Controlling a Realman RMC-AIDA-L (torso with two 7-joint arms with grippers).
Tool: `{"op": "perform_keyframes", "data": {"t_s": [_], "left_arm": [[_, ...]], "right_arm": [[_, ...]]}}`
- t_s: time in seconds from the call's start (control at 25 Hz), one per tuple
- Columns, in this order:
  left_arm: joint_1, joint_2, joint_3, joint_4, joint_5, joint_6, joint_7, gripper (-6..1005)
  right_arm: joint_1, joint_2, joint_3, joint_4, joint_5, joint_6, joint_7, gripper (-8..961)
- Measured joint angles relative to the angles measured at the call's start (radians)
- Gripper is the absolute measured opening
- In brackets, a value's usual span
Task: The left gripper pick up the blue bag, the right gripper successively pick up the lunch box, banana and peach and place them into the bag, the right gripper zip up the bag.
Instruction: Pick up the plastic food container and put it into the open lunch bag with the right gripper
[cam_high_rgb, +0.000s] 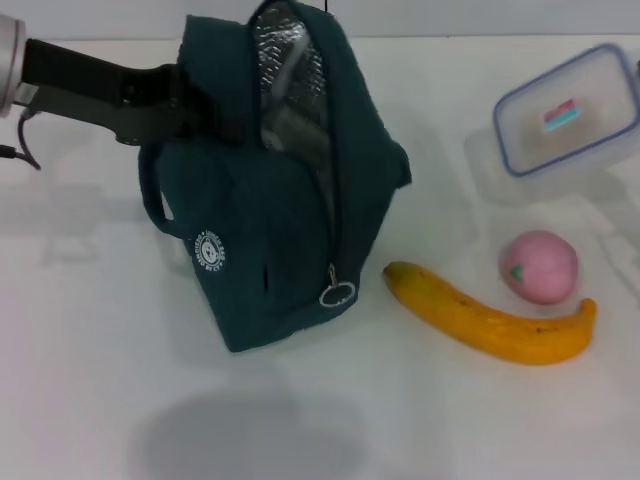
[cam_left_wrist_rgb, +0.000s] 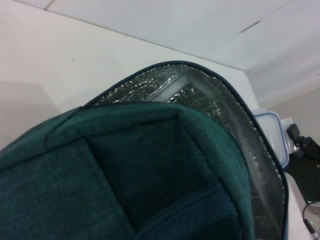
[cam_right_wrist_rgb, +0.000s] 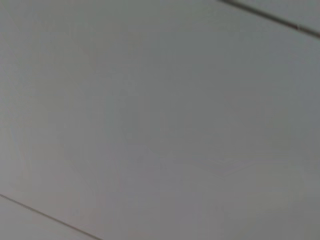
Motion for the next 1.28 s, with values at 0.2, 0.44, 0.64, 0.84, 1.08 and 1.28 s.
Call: {"op": "perform_keyframes", "data": {"t_s": [0.2,0.44,0.64,0.84,1.08,1.28], "left_arm": [[-0.003,-0.001,0.003,-0.010,-0.031,0.022,-0.008,30],[-0.020,0.004,0.010,-0.099,-0.075,0.032,0.006,30],[-0.023,0.004,0.011,-0.104,-0.076,0.033,0.008,29],[-0.029,0.004,0.011,-0.124,-0.073,0.033,0.016,30],[-0.041,0.003,0.020,-0.150,-0.070,0.031,0.030,30],[-0.063,-0.003,0.038,-0.156,-0.068,0.026,0.038,31]], "right_arm": [[-0.015,0.001,0.000,0.002,0.064,-0.096,0.034,102],[-0.016,0.001,0.000,0.002,0.102,-0.182,0.087,104],[0.002,0.006,0.000,0.003,0.146,-0.294,0.132,106],[0.048,0.010,0.001,0.008,0.170,-0.371,0.184,108],[0.173,0.013,-0.006,0.069,0.196,-0.451,0.199,110],[0.284,0.016,-0.042,0.109,0.191,-0.449,0.200,112]]}}
